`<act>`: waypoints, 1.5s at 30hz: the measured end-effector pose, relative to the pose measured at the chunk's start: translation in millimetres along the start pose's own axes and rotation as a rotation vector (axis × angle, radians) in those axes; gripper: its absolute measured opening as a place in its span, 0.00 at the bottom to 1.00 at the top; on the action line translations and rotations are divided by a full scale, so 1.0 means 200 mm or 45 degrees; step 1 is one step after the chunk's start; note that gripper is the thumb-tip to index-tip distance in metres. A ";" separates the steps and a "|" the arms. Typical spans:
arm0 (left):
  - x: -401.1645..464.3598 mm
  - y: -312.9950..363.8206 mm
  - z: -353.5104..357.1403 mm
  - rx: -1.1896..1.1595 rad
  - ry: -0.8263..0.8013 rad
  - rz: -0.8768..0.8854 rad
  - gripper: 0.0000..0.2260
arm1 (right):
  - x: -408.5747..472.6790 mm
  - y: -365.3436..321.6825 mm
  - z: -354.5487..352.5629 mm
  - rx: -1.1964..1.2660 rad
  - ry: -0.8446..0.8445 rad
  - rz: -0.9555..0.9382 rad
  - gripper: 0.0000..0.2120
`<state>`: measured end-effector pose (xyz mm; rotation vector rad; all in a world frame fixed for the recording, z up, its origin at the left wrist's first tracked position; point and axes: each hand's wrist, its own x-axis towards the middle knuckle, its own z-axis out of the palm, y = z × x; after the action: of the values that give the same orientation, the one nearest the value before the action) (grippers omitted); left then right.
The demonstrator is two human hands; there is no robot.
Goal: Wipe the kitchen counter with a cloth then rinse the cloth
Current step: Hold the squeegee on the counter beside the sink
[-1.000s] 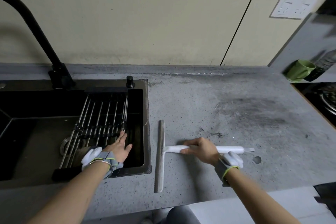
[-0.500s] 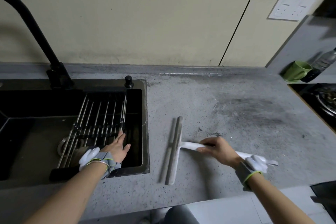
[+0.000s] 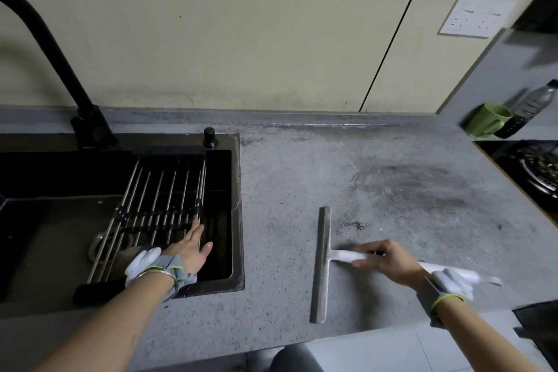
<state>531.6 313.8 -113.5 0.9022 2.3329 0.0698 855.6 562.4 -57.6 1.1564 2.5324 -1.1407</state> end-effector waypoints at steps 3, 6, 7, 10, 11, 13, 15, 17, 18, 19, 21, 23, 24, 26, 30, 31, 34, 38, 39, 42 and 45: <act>0.00 0.01 0.00 0.015 -0.008 0.009 0.27 | 0.04 -0.05 0.05 -0.019 -0.024 -0.006 0.12; 0.01 0.01 -0.01 0.030 -0.016 -0.003 0.26 | 0.07 -0.12 0.09 -0.027 -0.080 -0.027 0.11; 0.00 0.01 -0.01 0.026 -0.023 -0.008 0.26 | 0.08 -0.15 0.11 -0.041 -0.091 -0.039 0.11; 0.01 0.01 -0.01 0.028 -0.018 0.009 0.26 | 0.09 -0.22 0.14 -0.084 -0.104 -0.093 0.13; 0.01 0.01 -0.01 0.031 -0.017 0.010 0.26 | 0.10 -0.25 0.15 -0.088 -0.118 -0.116 0.13; 0.01 0.01 -0.01 0.031 -0.024 -0.005 0.26 | 0.11 -0.31 0.18 -0.102 -0.155 -0.157 0.12; 0.02 0.01 0.00 0.019 -0.014 -0.003 0.26 | 0.13 -0.37 0.24 -0.128 -0.178 -0.188 0.12; 0.02 0.01 0.00 0.016 -0.011 -0.005 0.26 | 0.14 -0.43 0.30 -0.124 -0.223 -0.221 0.13; 0.02 0.01 -0.01 0.015 -0.015 -0.010 0.26 | 0.14 -0.46 0.33 -0.122 -0.237 -0.241 0.13; 0.01 0.01 -0.01 0.007 -0.020 -0.017 0.26 | 0.15 -0.48 0.35 -0.134 -0.240 -0.262 0.13; 0.01 0.01 0.00 -0.010 -0.013 -0.021 0.26 | 0.15 -0.51 0.38 -0.178 -0.214 -0.294 0.13; 0.02 0.01 0.00 -0.020 -0.003 -0.023 0.26 | 0.15 -0.51 0.37 -0.191 -0.189 -0.299 0.13; 0.02 0.01 0.00 -0.023 0.000 -0.024 0.26 | 0.15 -0.49 0.36 -0.176 -0.186 -0.295 0.14; 0.02 0.01 0.01 -0.027 0.005 -0.018 0.26 | 0.13 -0.45 0.32 -0.110 -0.182 -0.266 0.14; 0.02 0.01 0.01 -0.050 0.006 -0.024 0.26 | 0.07 -0.29 0.21 -0.021 -0.099 -0.146 0.12; 0.02 0.01 0.01 -0.055 0.008 -0.028 0.26 | 0.05 -0.24 0.17 -0.001 -0.076 -0.113 0.12; 0.02 0.01 0.03 -0.054 0.028 -0.016 0.26 | 0.00 -0.10 0.09 -0.012 -0.008 -0.037 0.13; 0.02 0.00 0.03 -0.069 0.024 -0.019 0.26 | -0.04 0.01 0.03 -0.048 0.076 -0.011 0.14; 0.02 0.00 0.03 -0.078 0.019 -0.022 0.26 | -0.05 0.03 0.02 -0.068 0.084 0.000 0.15; 0.02 0.00 0.03 -0.096 0.023 -0.022 0.26 | -0.05 0.04 0.02 -0.098 0.083 0.002 0.16; 0.02 0.00 0.03 -0.113 0.024 -0.016 0.26 | -0.04 0.01 0.04 -0.090 0.064 0.005 0.15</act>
<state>533.5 315.7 -119.7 0.8460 2.3331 0.1763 861.3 552.9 -62.3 1.1873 2.5837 -1.0243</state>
